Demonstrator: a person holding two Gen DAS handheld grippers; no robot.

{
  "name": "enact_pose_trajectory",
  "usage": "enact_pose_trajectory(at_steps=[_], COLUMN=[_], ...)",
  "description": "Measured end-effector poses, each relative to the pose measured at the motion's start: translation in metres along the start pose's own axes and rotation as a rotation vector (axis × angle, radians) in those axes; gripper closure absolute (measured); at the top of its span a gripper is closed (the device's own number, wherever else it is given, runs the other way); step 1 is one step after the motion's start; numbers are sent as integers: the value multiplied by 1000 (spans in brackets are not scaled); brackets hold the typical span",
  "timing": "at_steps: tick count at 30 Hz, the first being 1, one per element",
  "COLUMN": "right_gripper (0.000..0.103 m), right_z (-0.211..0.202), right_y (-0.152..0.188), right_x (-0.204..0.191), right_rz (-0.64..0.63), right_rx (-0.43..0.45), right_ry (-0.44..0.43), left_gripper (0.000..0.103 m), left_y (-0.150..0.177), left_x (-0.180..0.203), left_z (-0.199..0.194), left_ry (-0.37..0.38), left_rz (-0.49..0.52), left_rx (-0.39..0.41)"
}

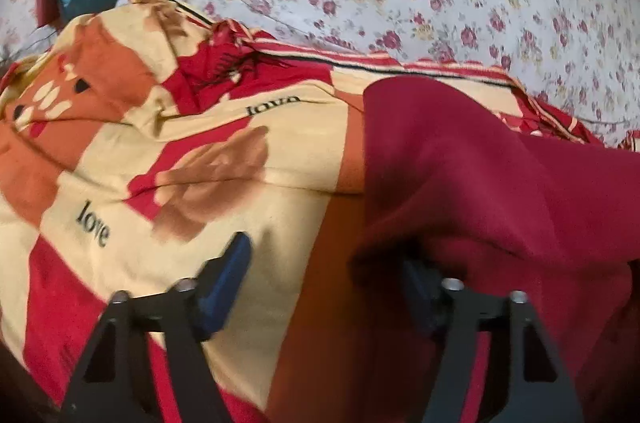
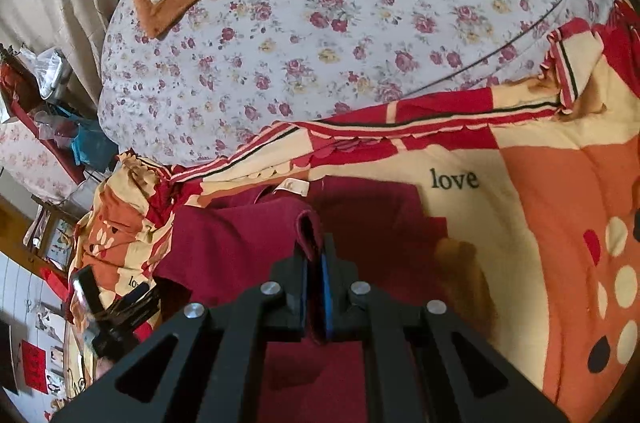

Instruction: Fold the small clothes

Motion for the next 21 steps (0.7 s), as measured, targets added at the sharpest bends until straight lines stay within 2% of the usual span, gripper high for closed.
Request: enact_pose_trajectory(at_steps=[1, 2, 3, 8, 9, 11, 12, 13, 15, 17, 19, 21], right_gripper=[97, 97, 97, 97, 97, 97, 96, 92, 86, 64, 59, 59], right_z=[0, -4, -6, -3, 17, 37, 44, 46, 41, 31, 25, 29], right_y=[0, -2, -2, 2, 17, 33, 42, 45, 43, 30, 11, -5], right_x=[0, 0, 1, 17, 38, 53, 60, 62, 55, 45, 22, -17], right_rz=[0, -1, 1, 16, 45, 48, 24, 11, -25, -70, -133, -202], right_rx=[0, 5, 8, -18, -93, -172, -210, -220, -195, -145, -87, -55], right_ry=[0, -7, -11, 15, 68, 124, 180, 210, 243, 294, 287, 209], left_gripper=[74, 86, 90, 90, 90, 90, 89, 88, 86, 86, 86, 86], left_y=[0, 0, 0, 6, 10, 16, 16, 17, 18, 21, 21, 16], left_x=[1, 1, 1, -11, -12, -14, -14, -14, -16, -23, -33, -41], left_z=[1, 0, -2, -9, -6, -1, -3, -4, -10, -18, -27, -40], left_ry=[24, 70, 107, 146, 163, 181, 185, 183, 186, 156, 100, 72], left_rz=[-6, -22, -39, -70, -88, -114, -117, -113, -118, -130, -128, -138], left_rx=[-15, -26, -30, 1, -10, -27, -17, -24, -34, -36, -10, 45])
Point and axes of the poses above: each gripper's, at about its wrist camera, not at the fingertips, and z roughly the way its jaws point, x to its right, y to its underside, the point moved 10 cm from there along z, roughly the way its jaws point, and after that the axes turned 7 degrees about -z, right-handed, at the moved point
